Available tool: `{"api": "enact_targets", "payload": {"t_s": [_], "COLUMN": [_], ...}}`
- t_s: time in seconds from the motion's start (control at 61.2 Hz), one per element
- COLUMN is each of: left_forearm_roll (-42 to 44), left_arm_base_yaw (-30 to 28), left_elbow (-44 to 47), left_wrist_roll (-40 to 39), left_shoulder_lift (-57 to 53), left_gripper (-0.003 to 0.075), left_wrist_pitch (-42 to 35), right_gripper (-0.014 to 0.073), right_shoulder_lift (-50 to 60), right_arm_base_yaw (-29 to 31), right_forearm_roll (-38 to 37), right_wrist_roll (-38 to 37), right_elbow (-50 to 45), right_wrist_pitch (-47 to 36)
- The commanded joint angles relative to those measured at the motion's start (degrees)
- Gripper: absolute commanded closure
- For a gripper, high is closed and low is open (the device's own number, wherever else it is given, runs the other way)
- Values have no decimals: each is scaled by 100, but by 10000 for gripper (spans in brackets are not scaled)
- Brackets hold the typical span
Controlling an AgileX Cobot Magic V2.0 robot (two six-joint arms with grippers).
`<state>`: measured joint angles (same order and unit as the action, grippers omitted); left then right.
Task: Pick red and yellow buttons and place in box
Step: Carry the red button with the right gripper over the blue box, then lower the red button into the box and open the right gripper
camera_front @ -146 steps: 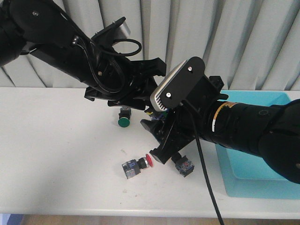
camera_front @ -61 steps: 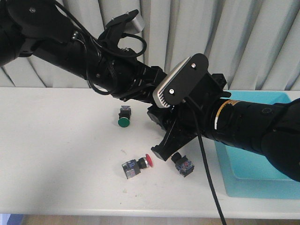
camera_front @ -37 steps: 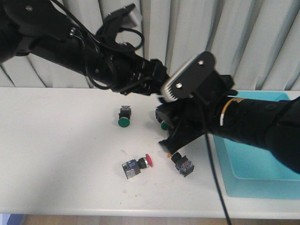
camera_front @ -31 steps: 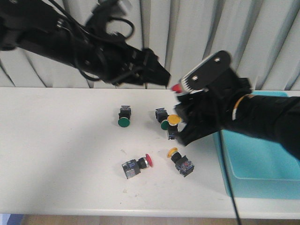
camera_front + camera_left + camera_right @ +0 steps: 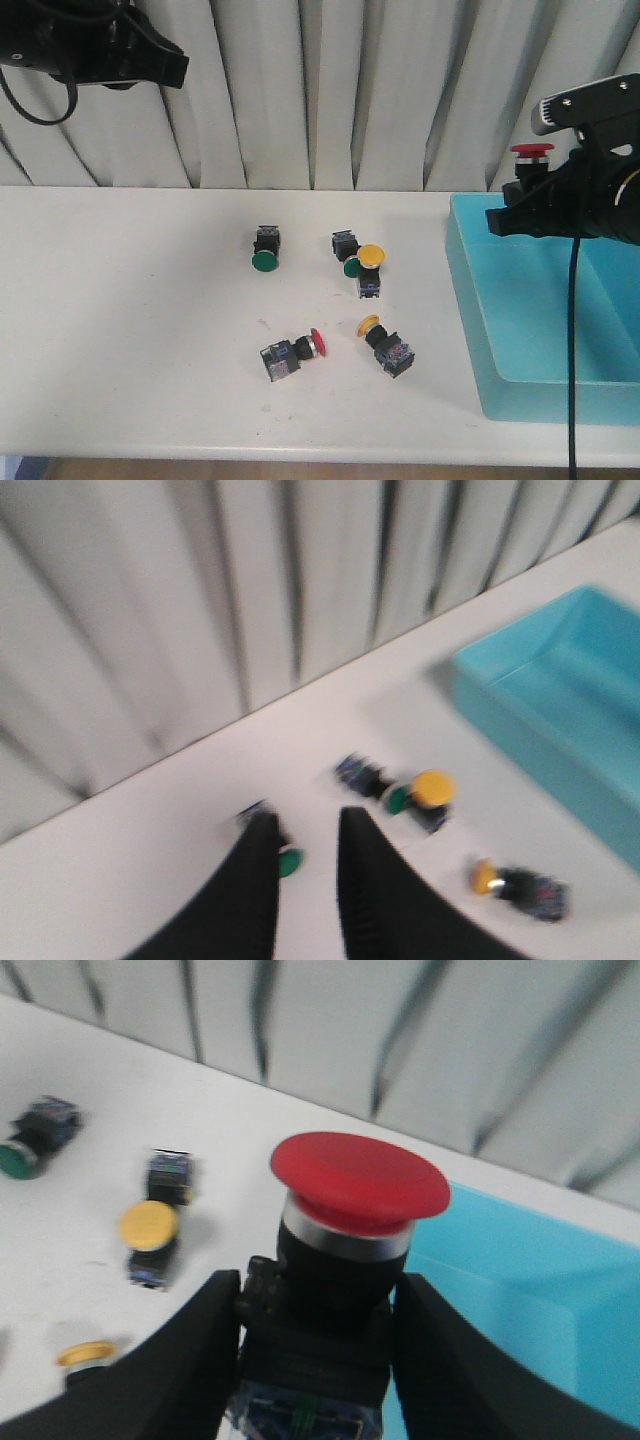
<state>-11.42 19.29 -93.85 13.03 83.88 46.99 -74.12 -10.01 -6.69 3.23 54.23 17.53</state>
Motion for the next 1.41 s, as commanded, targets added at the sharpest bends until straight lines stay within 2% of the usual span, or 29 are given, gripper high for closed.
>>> {"api": "enact_targets", "payload": {"t_s": [0.0,0.033,0.245,0.556,0.801,0.997,1.226,1.39], "left_forearm_roll": [709,946,1838,1858,1606,1493,1493,1493], "left_arm_base_yaw": [-15,-15,-15,-15,-15,-8,-8,-3], "left_elbow": [-167,-167,372,1123,1134,1134,1134,1134], "left_wrist_roll": [-422,-563,-1015,-1008,-1010,-1010,-1010,-992], "left_shoulder_lift": [-136,-118,129,275,275,275,275,275], "left_gripper": [698,729,727,727,727,726,725,722], "left_wrist_pitch": [-216,-193,-293,-655,-700,-680,-698,-839], "right_gripper": [584,582,578,565,526,400,174,88], "right_shoulder_lift": [-84,-194,-941,-2139,-2972,-3511,-3681,-3505], "right_arm_base_yaw": [402,517,863,863,863,856,856,856], "right_forearm_roll": [-34,-34,-27,124,320,332,326,243], "right_wrist_roll": [-134,-195,-376,-376,-376,-323,-323,-323], "right_elbow": [189,189,189,281,1060,1473,1590,1596], "right_wrist_pitch": [-386,-386,-377,-736,-60,402,443,464]}}
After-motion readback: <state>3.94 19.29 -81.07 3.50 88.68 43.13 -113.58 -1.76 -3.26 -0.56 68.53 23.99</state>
